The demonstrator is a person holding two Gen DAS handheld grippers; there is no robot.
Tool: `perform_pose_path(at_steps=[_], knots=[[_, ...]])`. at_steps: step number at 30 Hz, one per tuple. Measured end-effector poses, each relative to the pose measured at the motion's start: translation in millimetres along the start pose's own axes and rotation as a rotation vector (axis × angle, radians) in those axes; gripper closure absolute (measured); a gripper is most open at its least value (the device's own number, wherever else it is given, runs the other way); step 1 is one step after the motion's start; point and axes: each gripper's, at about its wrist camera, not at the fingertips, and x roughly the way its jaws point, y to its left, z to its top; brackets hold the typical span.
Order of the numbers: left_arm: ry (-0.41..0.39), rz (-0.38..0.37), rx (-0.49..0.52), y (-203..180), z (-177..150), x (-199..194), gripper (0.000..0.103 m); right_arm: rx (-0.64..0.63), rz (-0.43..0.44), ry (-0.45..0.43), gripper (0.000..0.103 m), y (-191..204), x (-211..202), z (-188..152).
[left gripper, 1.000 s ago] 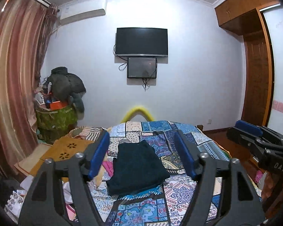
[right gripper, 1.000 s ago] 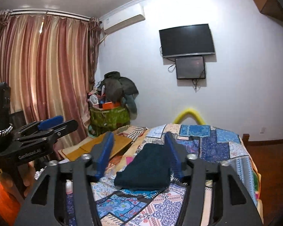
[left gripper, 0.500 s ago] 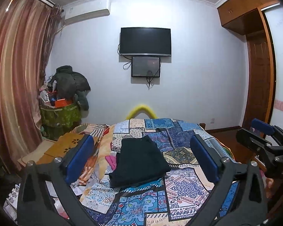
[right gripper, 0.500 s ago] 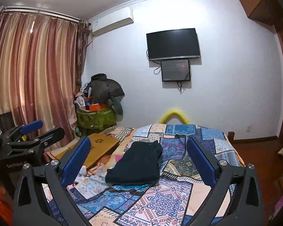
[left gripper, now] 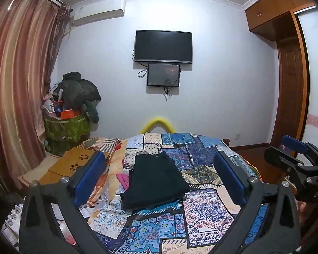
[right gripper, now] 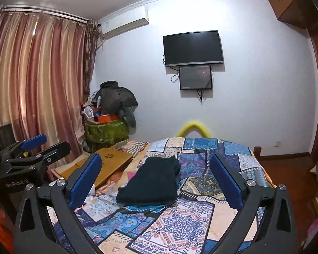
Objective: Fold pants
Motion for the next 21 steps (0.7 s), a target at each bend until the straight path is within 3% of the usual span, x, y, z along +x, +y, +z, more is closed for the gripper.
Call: perform_pose_path(at_steps=[21], knots=[[0.016,-0.008,0.01,-3.4,-4.0,6.5,0.0,0.009,-0.015,0.019,0.001,1.2,-1.1,-0.9]])
